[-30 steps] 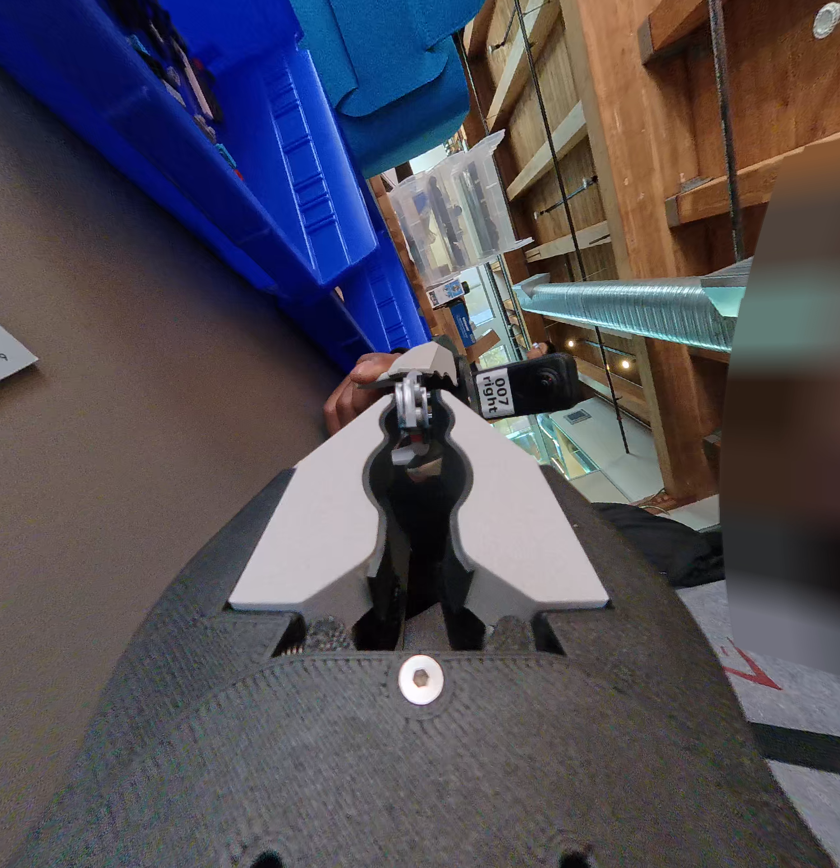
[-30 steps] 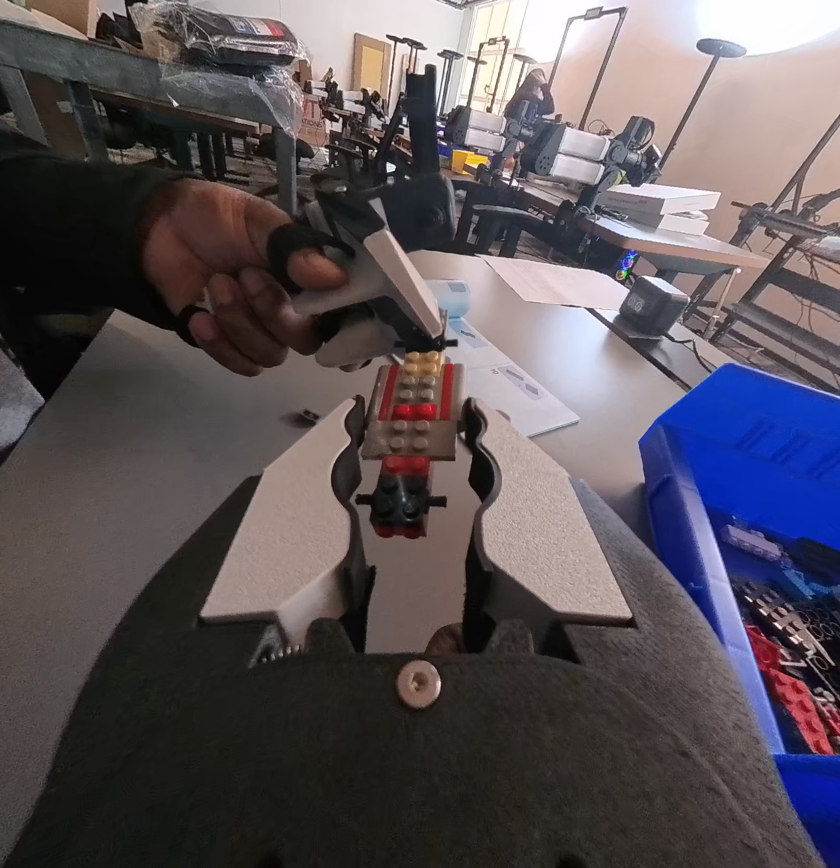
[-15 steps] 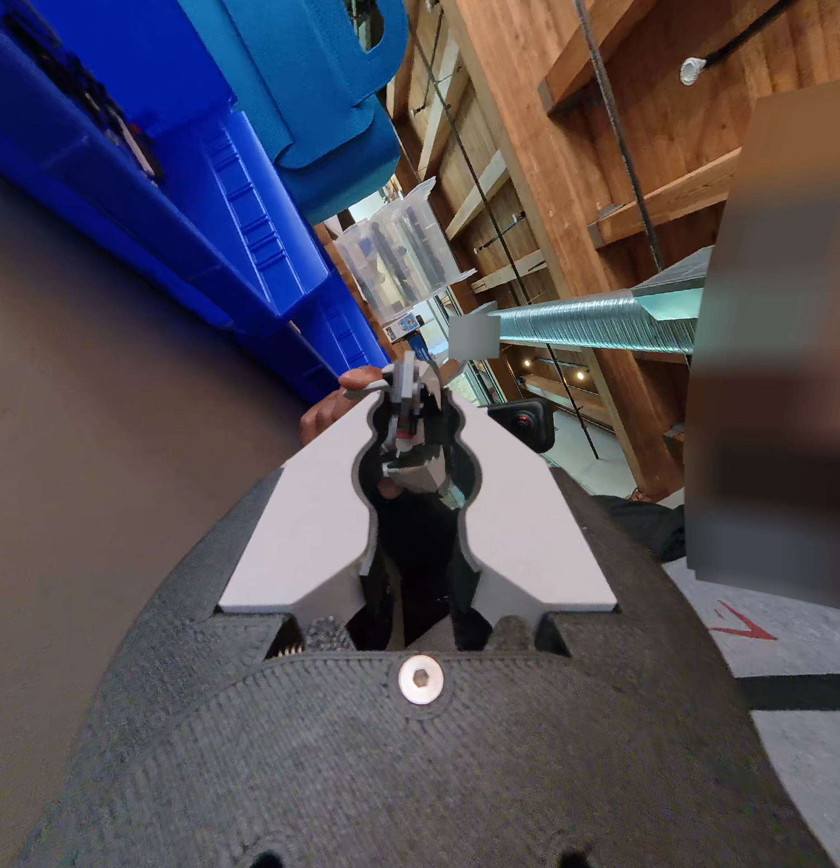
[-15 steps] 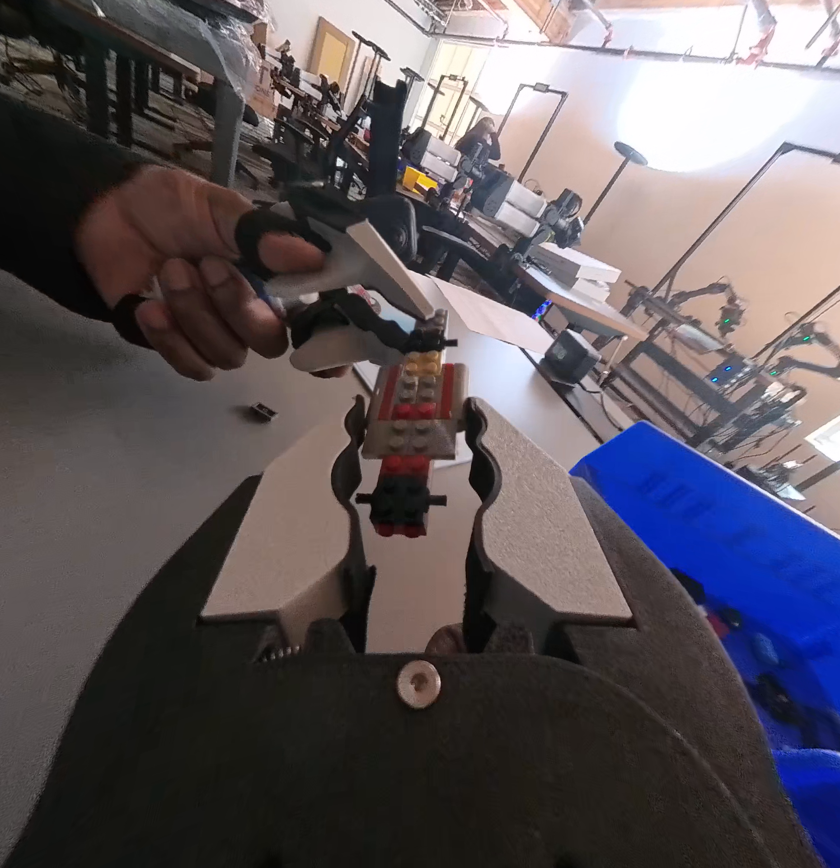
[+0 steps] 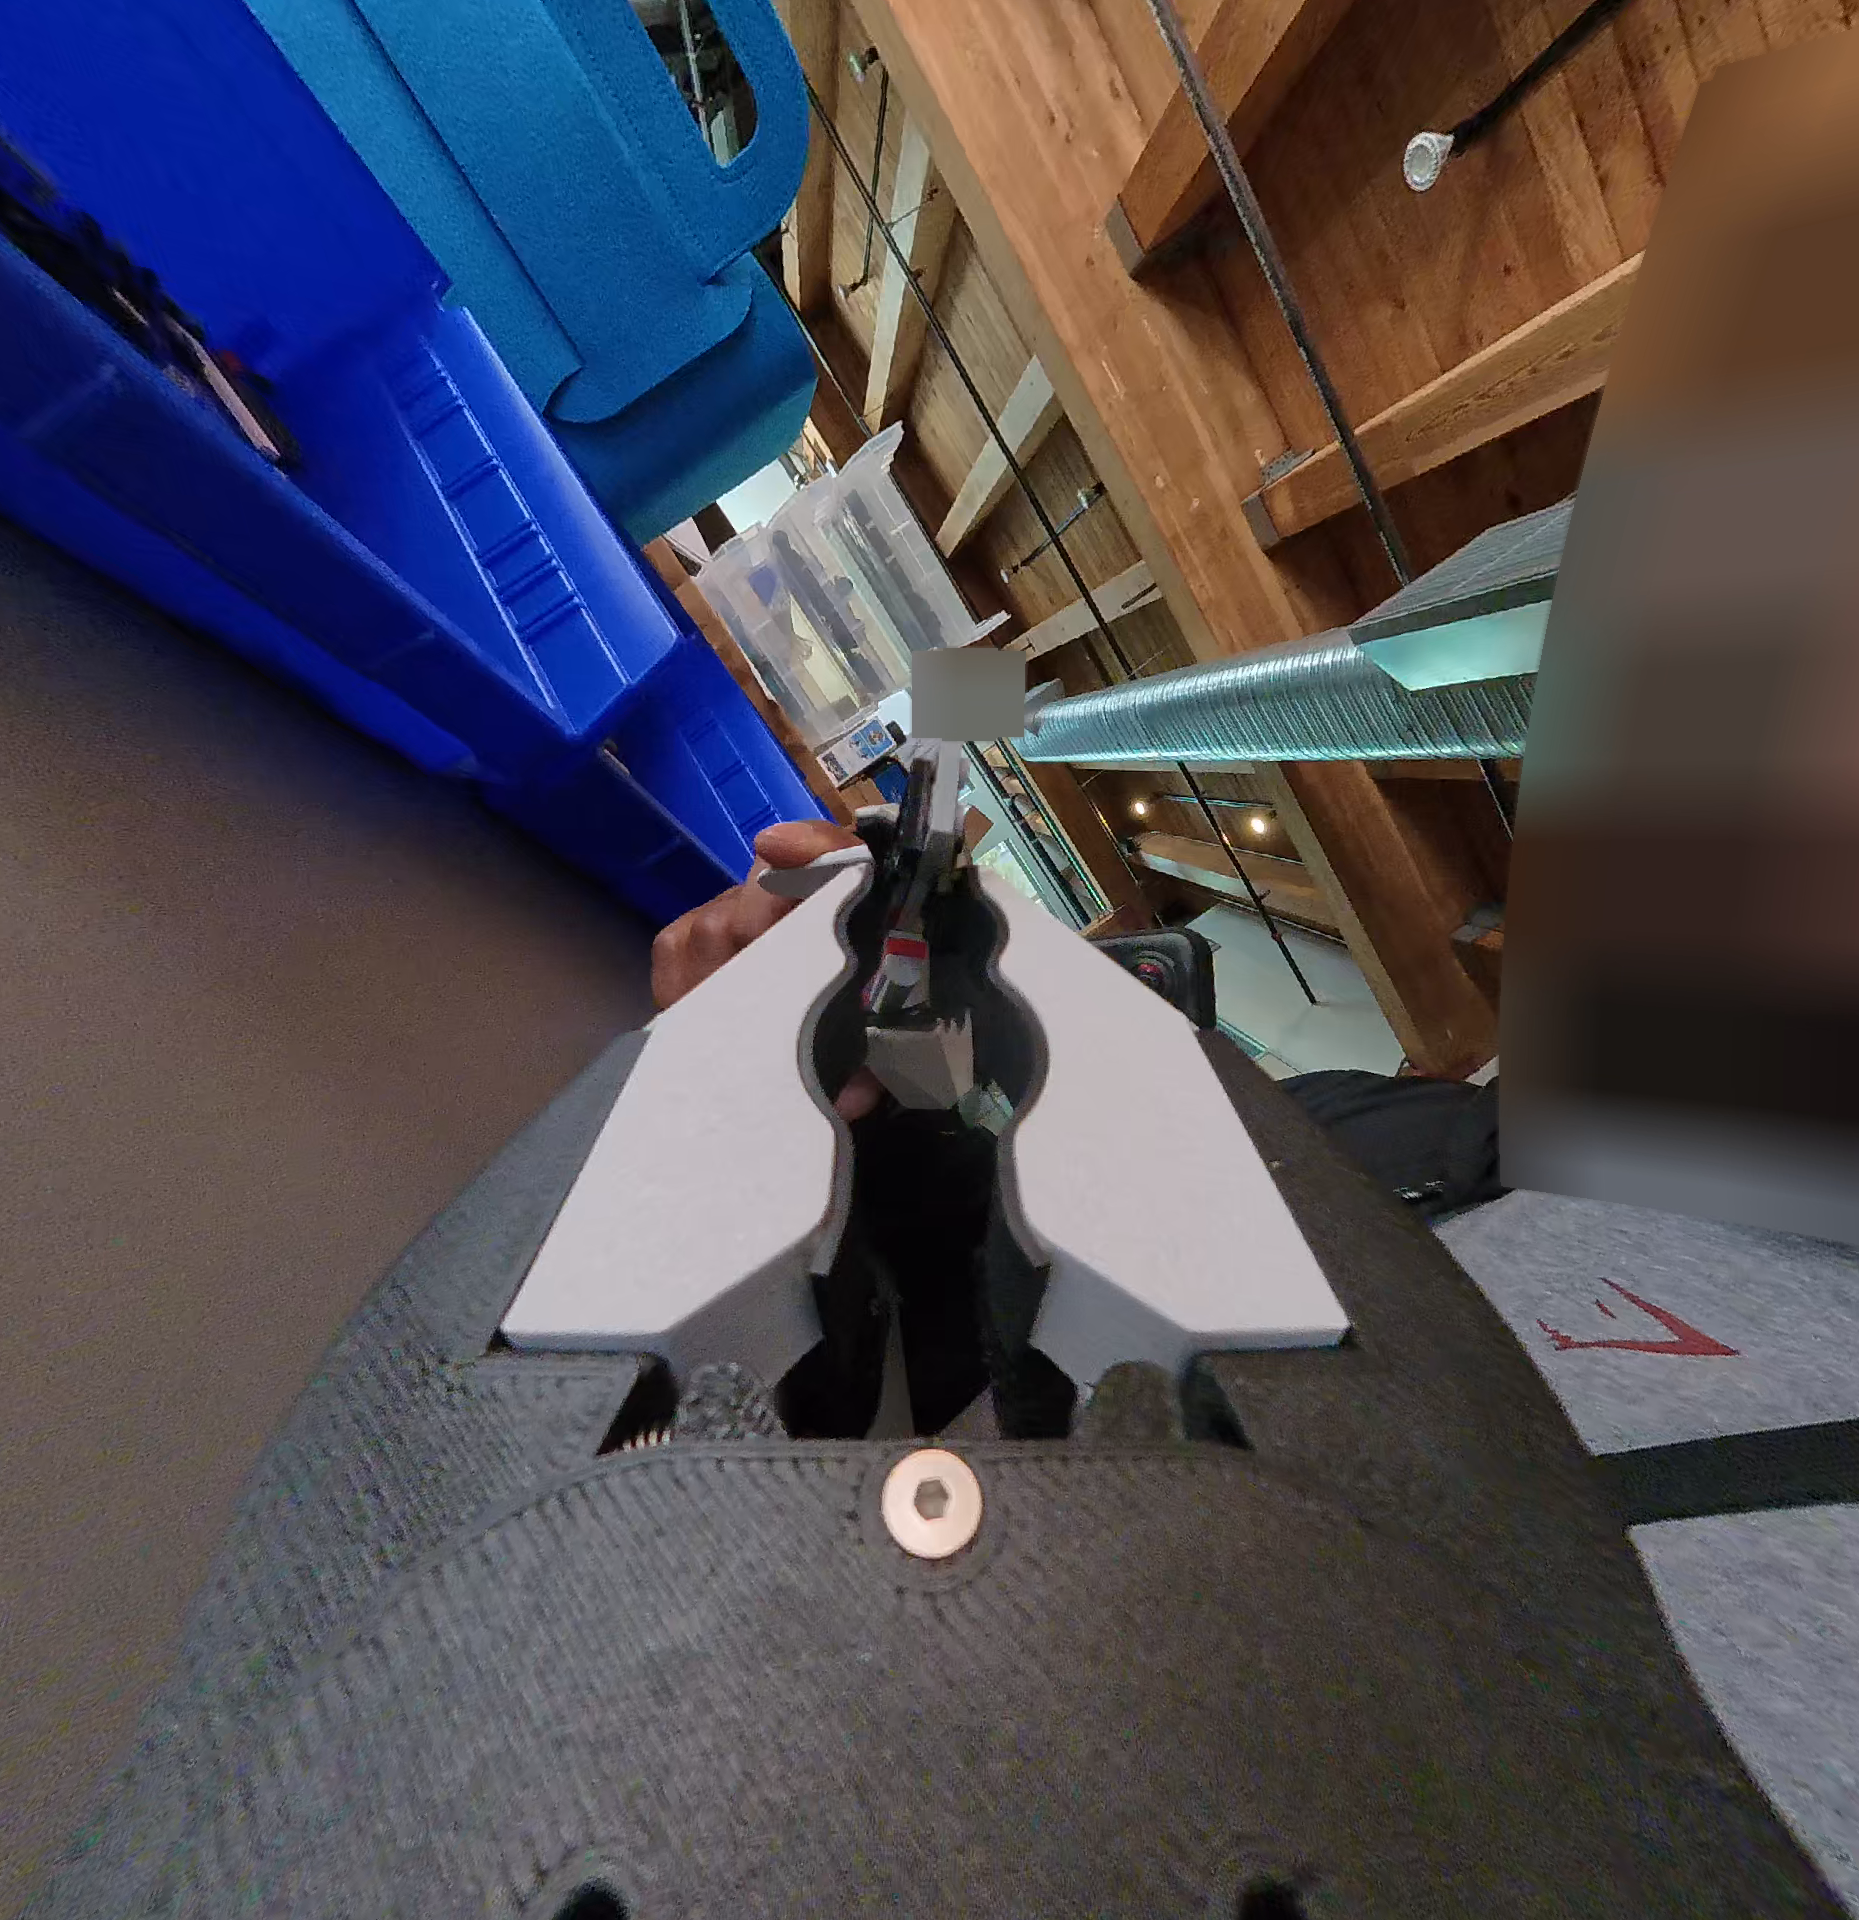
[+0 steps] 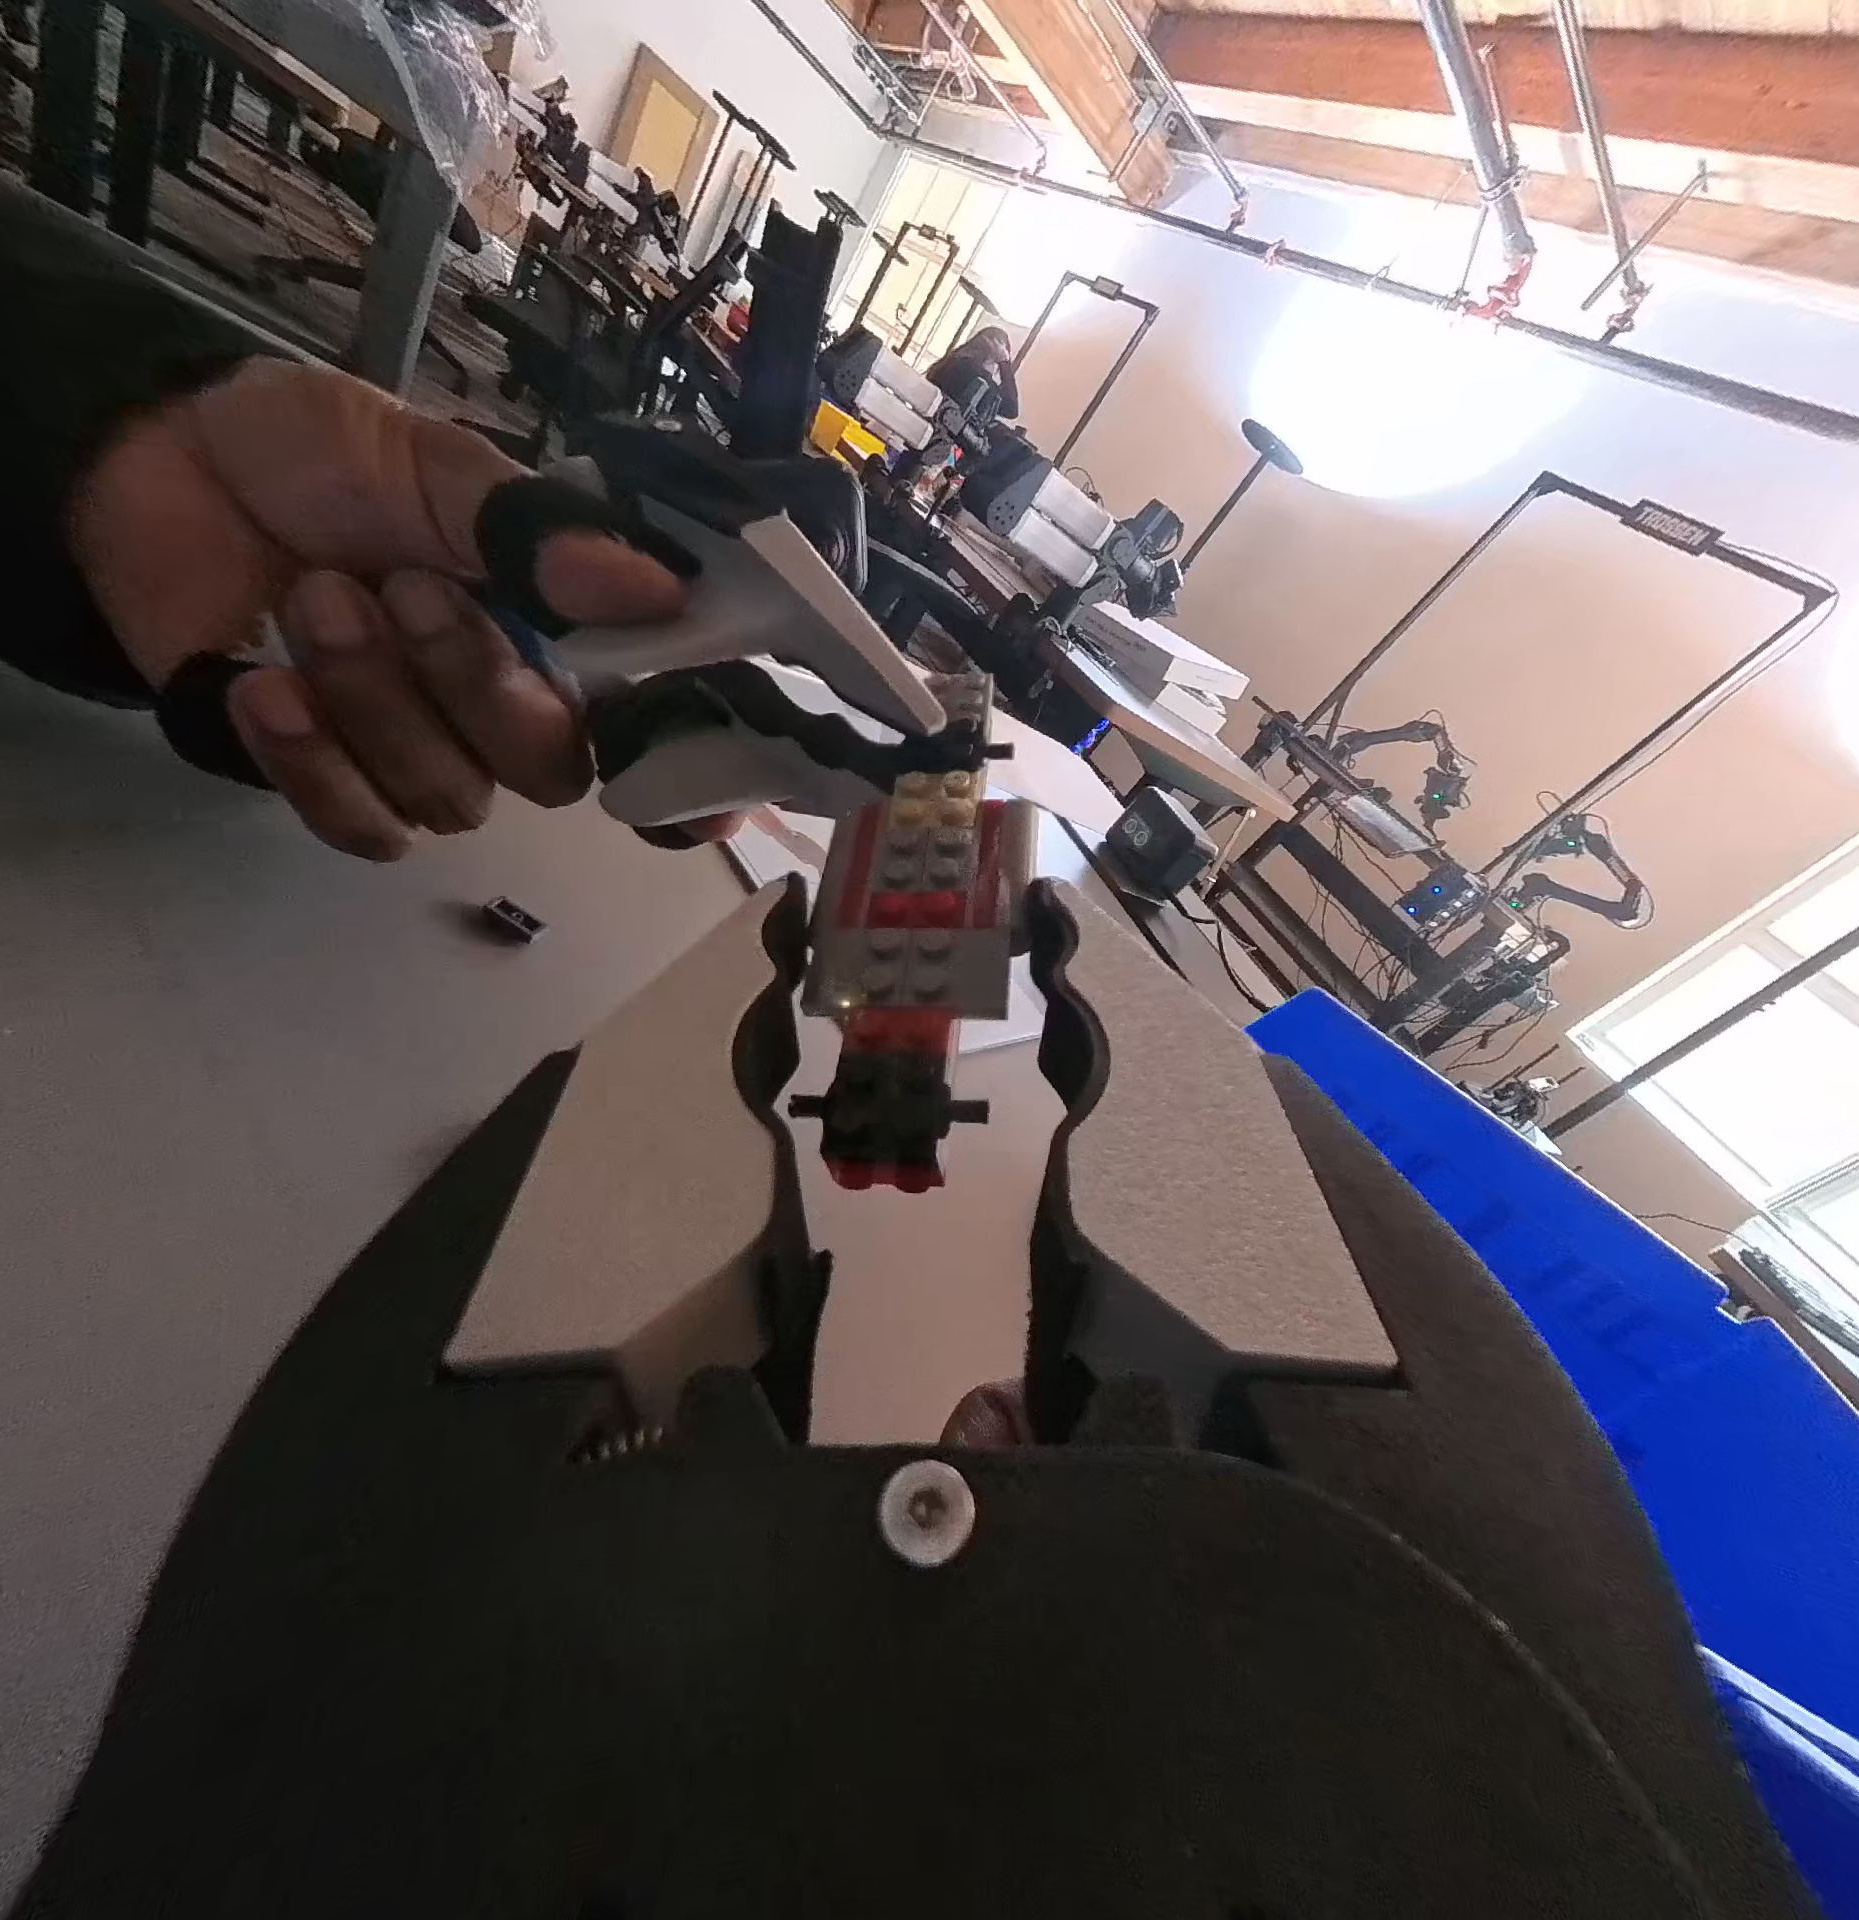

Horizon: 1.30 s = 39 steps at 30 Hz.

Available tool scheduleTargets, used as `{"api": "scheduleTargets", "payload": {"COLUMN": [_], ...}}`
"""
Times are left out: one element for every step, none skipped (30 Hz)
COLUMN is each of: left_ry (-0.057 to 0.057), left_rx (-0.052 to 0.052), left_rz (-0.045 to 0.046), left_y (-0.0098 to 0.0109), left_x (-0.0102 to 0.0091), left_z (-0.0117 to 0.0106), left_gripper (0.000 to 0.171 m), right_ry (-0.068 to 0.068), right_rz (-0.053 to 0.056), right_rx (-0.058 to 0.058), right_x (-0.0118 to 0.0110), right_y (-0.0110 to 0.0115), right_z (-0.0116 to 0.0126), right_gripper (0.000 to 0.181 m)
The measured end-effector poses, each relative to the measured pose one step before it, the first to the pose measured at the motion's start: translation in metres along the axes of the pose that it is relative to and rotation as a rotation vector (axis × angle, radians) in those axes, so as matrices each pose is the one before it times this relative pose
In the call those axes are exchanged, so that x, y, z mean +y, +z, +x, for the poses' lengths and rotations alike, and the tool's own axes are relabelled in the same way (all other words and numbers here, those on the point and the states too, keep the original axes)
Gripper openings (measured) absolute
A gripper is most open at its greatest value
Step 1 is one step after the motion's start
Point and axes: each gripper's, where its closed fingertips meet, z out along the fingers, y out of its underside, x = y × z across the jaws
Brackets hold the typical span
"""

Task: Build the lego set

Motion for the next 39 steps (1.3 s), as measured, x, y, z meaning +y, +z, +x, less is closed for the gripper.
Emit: {"api": "scheduleTargets", "payload": {"left_ry": [0.0083,0.0100,0.0110,0.0125,0.0143,0.0160,0.0243,0.0322,0.0332,0.0343,0.0360,0.0401,0.0419,0.0461,0.0555,0.0656,0.0720,0.0740,0.0690,0.0561,0.0467,0.0409,0.0341,0.0273,0.0222,0.0202,0.0152,0.0120,0.0108,0.0092,0.0070,0.0037,0.0050,0.0067,0.0072,0.0058,0.0047,0.0043,0.0038], "left_rx": [0.0038,-0.0014,-0.0017,0.0016,0.0021,0.0031,-0.0024,-0.0047,-0.0044,-0.0067,-0.0086,-0.0081,-0.0078,-0.0038,-0.0023,-0.0055,-0.0051,-0.0006,0.0027,0.0024,0.0045,0.0116,0.0162,0.0154,0.0124,0.0132,0.0115,0.0081,0.0027,0.0021,0.0030,0.0037,0.0001,0.0006,0.0030,0.0071,0.0060,0.0037,0.0031], "left_rz": [0.00332,0.00218,0.00118,-0.00176,-0.00227,-0.00195,-0.00690,-0.00968,-0.01292,-0.01311,-0.01426,-0.01510,-0.01581,-0.01819,-0.01975,-0.02108,-0.02331,-0.02161,-0.01847,-0.01799,-0.01336,-0.00675,-0.00078,0.00021,-0.00224,-0.00280,-0.00371,-0.00325,-0.00384,-0.00361,-0.00144,-0.00198,-0.00317,-0.00411,-0.00249,-0.00113,0.00020,0.00016,-0.00017], "left_y": [-0.00034,-0.00061,-0.00059,-0.00049,-0.00048,-0.00034,-0.00012,-0.00032,-0.00067,-0.00101,-0.00127,-0.00143,-0.00154,-0.00139,-0.00125,-0.00122,-0.00110,-0.00100,-0.00073,-0.00033,-0.00029,-0.00009,0.00003,0.00016,0.00033,0.00050,0.00048,0.00059,0.00054,0.00038,0.00011,0.00007,0.00008,0.00010,0.00015,0.00025,0.00030,0.00027,0.00034], "left_x": [0.00003,0.00016,0.00022,0.00037,0.00008,-0.00054,-0.00028,-0.00077,-0.00119,-0.00195,-0.00231,-0.00244,-0.00241,-0.00203,-0.00156,-0.00116,-0.00048,0.00017,0.00054,0.00115,0.00109,0.00058,0.00013,0.00017,0.00064,0.00079,0.00096,0.00107,0.00112,0.00116,0.00062,0.00069,0.00086,0.00089,0.00065,0.00036,0.00007,0.00017,0.00022], "left_z": [-0.00002,-0.00081,-0.00100,-0.00043,-0.00012,0.00074,0.00042,0.00060,0.00099,0.00115,0.00090,0.00132,0.00132,0.00202,0.00228,0.00172,0.00140,0.00145,0.00141,0.00066,0.00075,0.00186,0.00243,0.00244,0.00198,0.00218,0.00197,0.00160,0.00082,0.00059,0.00080,0.00071,0.00009,0.00034,0.00076,0.00143,0.00115,0.00077,0.00069], "left_gripper": [0.013,0.012,0.012,0.012,0.012,0.011,0.011,0.012,0.011,0.012,0.011,0.011,0.012,0.012,0.011,0.011,0.011,0.012,0.011,0.012,0.012,0.012,0.012,0.012,0.012,0.012,0.012,0.012,0.012,0.011,0.012,0.012,0.012,0.012,0.012,0.012,0.012,0.012,0.012], "right_ry": [-0.0031,-0.0008,0.0019,0.0027,0.0048,0.0112,0.0192,0.0252,0.0295,0.0326,0.0369,0.0403,0.0415,0.0403,0.0426,0.0475,0.0448,0.0367,0.0286,0.0194,0.0093,-0.0010,-0.0108,-0.0174,-0.0186,-0.0156,-0.0089,-0.0021,0.0023,0.0043,0.0038,0.0030,0.0044,0.0060,0.0064,0.0051,0.0025,0.0004,-0.0005], "right_rz": [0.0014,0.0012,-0.0006,0.0002,0.0026,0.0043,0.0037,0.0034,0.0035,0.0041,0.0053,0.0098,0.0131,0.0153,0.0150,0.0120,0.0122,0.0145,0.0171,0.0169,0.0120,-0.0004,-0.0147,-0.0208,-0.0215,-0.0175,-0.0115,-0.0059,-0.0021,-0.0022,-0.0025,-0.0007,0.0001,0.0015,0.0013,-0.0004,-0.0015,-0.0017,-0.0021], "right_rx": [0.0001,-0.0024,-0.0032,-0.0037,-0.0047,-0.0057,-0.0099,-0.0214,-0.0268,-0.0253,-0.0240,-0.0219,-0.0179,-0.0181,-0.0198,-0.0165,-0.0089,-0.0080,-0.0106,-0.0102,-0.0100,-0.0104,-0.0009,0.0019,-0.0016,-0.0050,-0.0097,-0.0139,-0.0158,-0.0175,-0.0158,-0.0119,-0.0098,-0.0097,-0.0098,-0.0081,-0.0066,-0.0068,-0.0052], "right_x": [-0.00027,-0.00020,0.00012,0.00001,-0.00032,-0.00047,-0.00012,0.00037,0.00053,0.00052,0.00021,-0.00062,-0.00150,-0.00202,-0.00237,-0.00242,-0.00308,-0.00427,-0.00550,-0.00613,-0.00558,-0.00355,-0.00117,0.00016,0.00083,0.00069,0.00029,0.00012,-0.00013,0.00021,0.00044,0.00039,0.00028,0.00002,0.00013,0.00034,0.00055,0.00053,0.00057], "right_y": [0.00011,0.00016,0.00017,0.00022,0.00010,0.00012,0.00016,0.00003,-0.00025,-0.00060,-0.00079,-0.00102,-0.00125,-0.00127,-0.00111,-0.00061,-0.00011,0.00022,0.00076,0.00099,0.00160,0.00231,0.00288,0.00308,0.00290,0.00262,0.00206,0.00165,0.00138,0.00115,0.00095,0.00083,0.00084,0.00087,0.00086,0.00098,0.00090,0.00097,0.00091], "right_z": [-0.00023,-0.00069,-0.00070,-0.00064,-0.00077,-0.00049,-0.00063,-0.00165,-0.00203,-0.00128,-0.00069,-0.00014,0.00067,0.00058,0.00047,0.00117,0.00221,0.00186,0.00071,-0.00014,-0.00098,-0.00151,-0.00053,-0.00027,-0.00080,-0.00124,-0.00167,-0.00195,-0.00206,-0.00225,-0.00212,-0.00163,-0.00130,-0.00125,-0.00129,-0.00115,-0.00107,-0.00129,-0.00109], "right_gripper": [0.046,0.046,0.046,0.046,0.046,0.046,0.047,0.048,0.050,0.054,0.057,0.058,0.059,0.059,0.058,0.058,0.056,0.053,0.049,0.045,0.041,0.037,0.035,0.033,0.032,0.031,0.030,0.028,0.027,0.026,0.026,0.026,0.026,0.025,0.025,0.025,0.025,0.025,0.025]}}
